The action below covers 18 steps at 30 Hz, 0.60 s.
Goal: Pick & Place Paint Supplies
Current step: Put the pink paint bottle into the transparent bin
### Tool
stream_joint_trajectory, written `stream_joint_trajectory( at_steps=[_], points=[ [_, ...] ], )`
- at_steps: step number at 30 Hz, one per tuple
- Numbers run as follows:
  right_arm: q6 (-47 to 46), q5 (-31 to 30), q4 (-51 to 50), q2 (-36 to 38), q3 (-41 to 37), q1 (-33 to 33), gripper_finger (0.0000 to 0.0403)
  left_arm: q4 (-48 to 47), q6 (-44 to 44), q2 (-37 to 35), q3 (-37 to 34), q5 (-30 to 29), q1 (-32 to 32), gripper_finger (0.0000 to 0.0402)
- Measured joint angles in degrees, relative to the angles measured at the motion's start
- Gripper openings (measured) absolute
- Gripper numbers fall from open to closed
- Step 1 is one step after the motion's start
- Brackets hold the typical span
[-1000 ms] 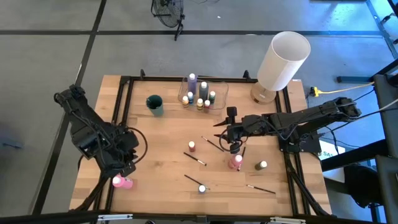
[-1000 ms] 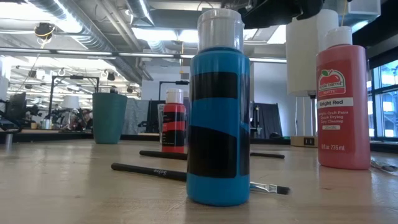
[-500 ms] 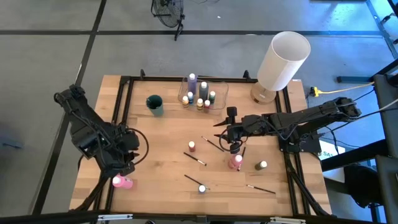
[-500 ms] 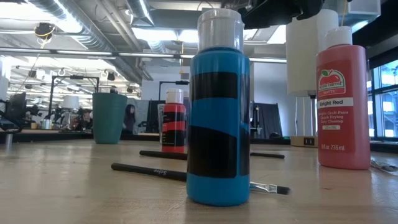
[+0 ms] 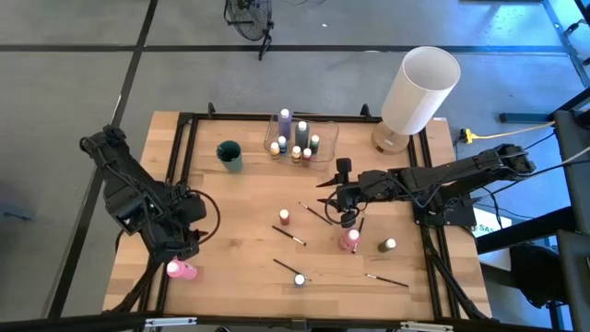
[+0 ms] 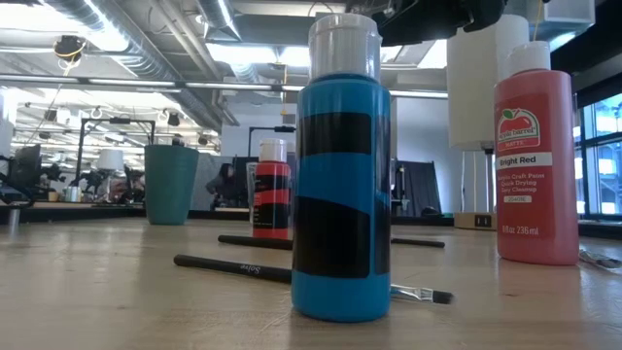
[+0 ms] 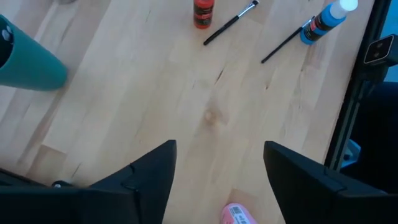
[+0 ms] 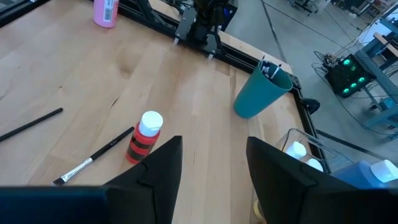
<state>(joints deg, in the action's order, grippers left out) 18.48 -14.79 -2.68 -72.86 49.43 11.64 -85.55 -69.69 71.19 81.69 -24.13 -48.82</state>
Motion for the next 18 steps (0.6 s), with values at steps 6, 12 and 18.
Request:
stream_joint_trajectory(
  at_steps=[6, 12, 18],
  points=[
    [0.16, 0.02, -0.74, 0.00, 0.00, -0.05, 0.0181, 0.28, 0.13, 0.27, 0.00, 0.46, -1.19, 0.0237],
    [0.39, 0.00, -1.44, 0.00, 0.00, -1.08, 0.0181, -1.40, -8.67, 0.35, 0.00, 6.23, -1.88, 0.0239],
    [0.40, 0.02, -2.70, -0.21, -0.01, -2.80, 0.0181, -3.57, -15.27, 1.55, -0.17, 10.72, -2.51, 0.0239]
  ],
)
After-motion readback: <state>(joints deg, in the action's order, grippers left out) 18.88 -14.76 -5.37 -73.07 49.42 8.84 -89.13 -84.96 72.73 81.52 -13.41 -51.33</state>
